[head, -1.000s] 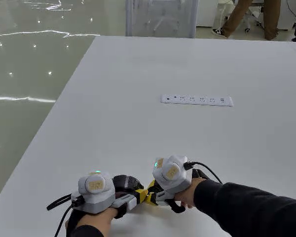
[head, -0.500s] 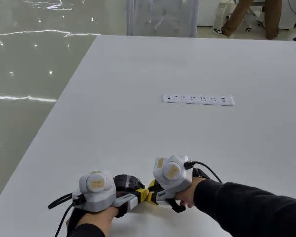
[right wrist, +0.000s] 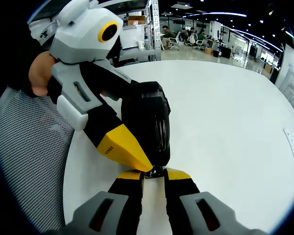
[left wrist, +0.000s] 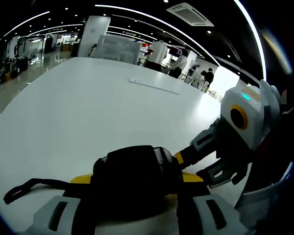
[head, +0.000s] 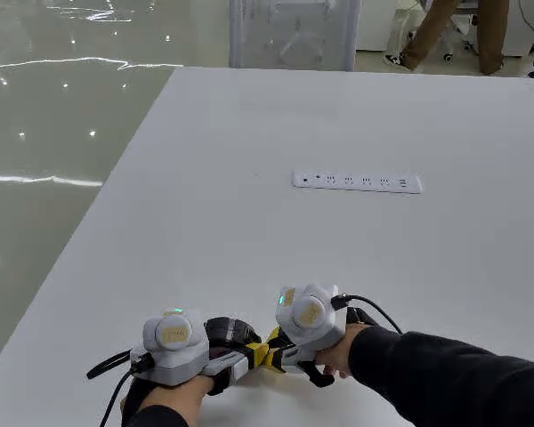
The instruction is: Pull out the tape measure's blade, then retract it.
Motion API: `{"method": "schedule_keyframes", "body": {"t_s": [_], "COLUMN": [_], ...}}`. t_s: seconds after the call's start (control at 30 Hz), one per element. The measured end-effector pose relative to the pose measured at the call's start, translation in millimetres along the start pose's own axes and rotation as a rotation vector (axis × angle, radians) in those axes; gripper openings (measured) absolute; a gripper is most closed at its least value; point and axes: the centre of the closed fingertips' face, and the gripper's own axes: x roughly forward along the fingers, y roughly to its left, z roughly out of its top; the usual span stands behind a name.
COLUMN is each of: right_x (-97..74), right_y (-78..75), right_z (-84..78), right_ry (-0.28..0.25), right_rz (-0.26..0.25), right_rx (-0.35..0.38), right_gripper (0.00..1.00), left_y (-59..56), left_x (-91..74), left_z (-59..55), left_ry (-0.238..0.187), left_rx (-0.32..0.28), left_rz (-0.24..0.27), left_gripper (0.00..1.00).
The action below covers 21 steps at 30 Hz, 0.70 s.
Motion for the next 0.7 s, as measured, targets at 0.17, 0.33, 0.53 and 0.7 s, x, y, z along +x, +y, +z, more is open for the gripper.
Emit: {"method": "schedule_keyframes", "body": {"t_s": [0.17,0.33,0.53,0.7], "right_x": [-0.8,-12.7,-39.5,-68.9], "right_y": [4.0,4.5,0.2,-7.3], "right_z": [-1.8,0.0,-2.6,-5.0], "right_ry": [0.006,-0.027,-0.059,-0.099], "right_rz": [-0.017,-0.048,-0.092,-0.148], "right_rx": [0.005,0.037,0.067,0.081], "right_gripper": [0.18,0.26,0.33,0.37], "left_y": [-1.2,-3.3,3.4,6.9], "left_x": [-1.6,-9.3,-28.9,-45.1], "left_z": [2.1,17.0,40.6,50.9], "left_ry": [0.017,-0.005,-0.087,-0.118], "left_rx": [0.083,0.204,0.156,0.209], "left_rz": [-0.011,-0.013,-0.092,-0.165], "left_gripper": [0.63,0.69,1.00,1.00]}}
